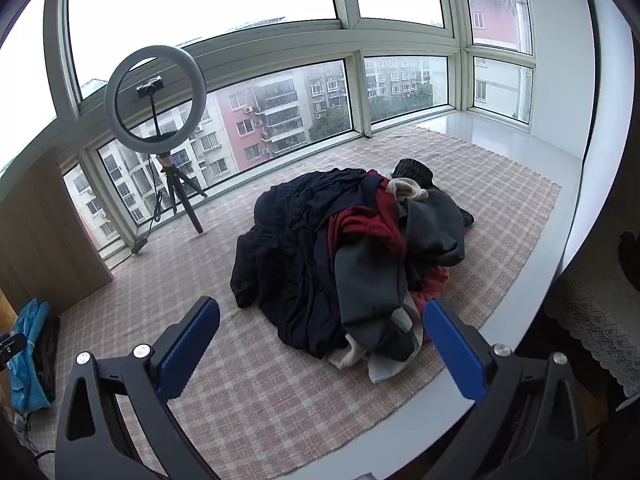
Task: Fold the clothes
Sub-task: 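Move both grippers toward the pile of dark clothes on the mat, then close the right gripper on the navy garment in the clothes pile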
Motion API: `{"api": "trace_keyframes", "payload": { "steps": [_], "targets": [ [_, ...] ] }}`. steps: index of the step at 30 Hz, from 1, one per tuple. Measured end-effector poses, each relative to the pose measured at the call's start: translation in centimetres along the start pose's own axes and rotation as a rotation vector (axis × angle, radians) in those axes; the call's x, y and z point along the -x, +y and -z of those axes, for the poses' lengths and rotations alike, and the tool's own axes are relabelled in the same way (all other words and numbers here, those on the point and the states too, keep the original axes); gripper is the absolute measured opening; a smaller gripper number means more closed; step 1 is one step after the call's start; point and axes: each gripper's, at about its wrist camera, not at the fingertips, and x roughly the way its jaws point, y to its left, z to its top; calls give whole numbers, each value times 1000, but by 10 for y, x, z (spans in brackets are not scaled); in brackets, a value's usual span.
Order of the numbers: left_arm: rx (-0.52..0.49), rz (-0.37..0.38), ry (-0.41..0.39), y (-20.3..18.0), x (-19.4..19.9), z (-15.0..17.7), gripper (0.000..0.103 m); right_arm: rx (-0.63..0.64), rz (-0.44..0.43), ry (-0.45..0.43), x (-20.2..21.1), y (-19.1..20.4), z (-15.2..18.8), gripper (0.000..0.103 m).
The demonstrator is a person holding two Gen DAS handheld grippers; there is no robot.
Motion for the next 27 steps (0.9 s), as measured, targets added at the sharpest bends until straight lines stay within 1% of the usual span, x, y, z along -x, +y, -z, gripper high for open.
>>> {"api": "trace_keyframes", "payload": {
  "steps": [5, 6, 7, 8, 9, 10, 11, 12, 13, 14, 15, 17, 20, 22, 23, 24, 25, 27],
  "targets": [
    [38, -20, -14, -14, -9, -24, 95, 49, 17, -62, -31, -28, -51, 102],
    [38, -26, -11, -17, -12, -26, 95, 61, 14, -60, -40, -33, -59, 98],
    [37, -30, -8, -19, -15, -28, 95, 75, 0, -45, -51, -36, -66, 91],
    [35, -35, -3, -22, -18, -29, 95, 89, -13, -29, -62, -40, -73, 88],
    [31, -44, 3, -25, -21, -29, 95, 101, -31, -8, -74, -43, -78, 78],
    [27, -53, 9, -28, -23, -29, 95, 109, -51, 22, -88, -46, -82, 71],
    [26, -62, 15, -30, -26, -29, 95, 114, -67, 54, -102, -49, -85, 70],
    [27, -70, 21, -32, -29, -29, 95, 115, -77, 84, -116, -53, -86, 67],
    [31, -74, 27, -32, -31, -29, 95, 112, -78, 111, -128, -58, -84, 55],
    [37, -78, 32, -33, -34, -28, 95, 109, -85, 143, -139, -63, -82, 47],
    [42, -82, 37, -33, -36, -27, 95, 103, -108, 183, -148, -68, -78, 35],
    [55, -89, 47, -32, -41, -25, 95, 80, -140, 237, -159, -77, -66, 35],
    [73, -92, 81, -31, -54, -22, 95, 64, -131, 270, -167, -87, -52, 35],
    [81, -87, 109, -33, -64, -21, 95, 48, -145, 284, -170, -90, -47, 43],
    [84, -84, 122, -34, -69, -21, 95, 46, -153, 284, -171, -89, -46, 45],
    [84, -78, 130, -37, -72, -20, 95, 49, -156, 284, -173, -88, -46, 51],
    [82, -71, 136, -39, -75, -21, 95, 59, -150, 285, -176, -85, -46, 54],
    [69, -61, 137, -46, -78, -23, 95, 77, -146, 282, -181, -81, -46, 54]
  ]
}}
